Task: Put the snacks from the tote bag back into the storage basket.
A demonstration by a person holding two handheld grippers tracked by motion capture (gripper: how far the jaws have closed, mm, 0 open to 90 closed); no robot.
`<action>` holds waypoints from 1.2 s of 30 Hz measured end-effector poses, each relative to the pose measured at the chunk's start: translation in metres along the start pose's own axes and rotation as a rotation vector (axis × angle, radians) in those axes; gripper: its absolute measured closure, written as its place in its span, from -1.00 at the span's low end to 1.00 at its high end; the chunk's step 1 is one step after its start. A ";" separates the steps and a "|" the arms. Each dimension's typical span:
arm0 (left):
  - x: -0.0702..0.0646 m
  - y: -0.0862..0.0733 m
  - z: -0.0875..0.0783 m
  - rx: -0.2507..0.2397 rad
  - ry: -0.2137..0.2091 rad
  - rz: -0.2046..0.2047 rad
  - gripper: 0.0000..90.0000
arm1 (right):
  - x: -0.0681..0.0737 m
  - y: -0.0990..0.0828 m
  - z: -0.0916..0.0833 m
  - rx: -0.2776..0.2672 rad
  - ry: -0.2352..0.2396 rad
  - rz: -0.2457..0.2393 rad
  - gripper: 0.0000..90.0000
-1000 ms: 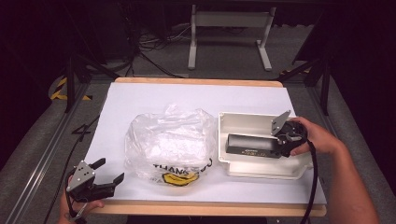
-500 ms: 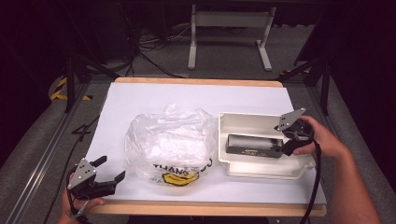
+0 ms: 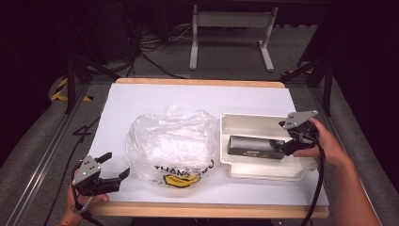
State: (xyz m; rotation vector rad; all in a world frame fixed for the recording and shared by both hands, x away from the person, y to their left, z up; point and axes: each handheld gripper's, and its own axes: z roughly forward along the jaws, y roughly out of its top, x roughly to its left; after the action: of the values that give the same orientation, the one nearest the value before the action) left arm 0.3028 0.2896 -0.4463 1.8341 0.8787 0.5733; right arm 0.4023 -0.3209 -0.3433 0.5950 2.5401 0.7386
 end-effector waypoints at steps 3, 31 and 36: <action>0.001 0.002 0.003 -0.001 -0.004 0.006 -0.71 | 0.002 0.002 -0.004 -0.013 -0.026 0.019 -0.64; 0.002 0.006 0.010 -0.005 -0.023 0.018 -0.71 | 0.008 -0.012 -0.030 -0.101 -0.187 0.251 -0.59; 0.002 0.006 0.010 -0.002 -0.023 0.019 -0.71 | 0.015 -0.017 -0.034 -0.110 -0.204 0.264 -0.58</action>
State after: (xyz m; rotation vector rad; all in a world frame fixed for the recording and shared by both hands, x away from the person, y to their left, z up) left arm 0.3128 0.2836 -0.4453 1.8456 0.8453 0.5638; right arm 0.3681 -0.3401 -0.3314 0.9290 2.2441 0.8544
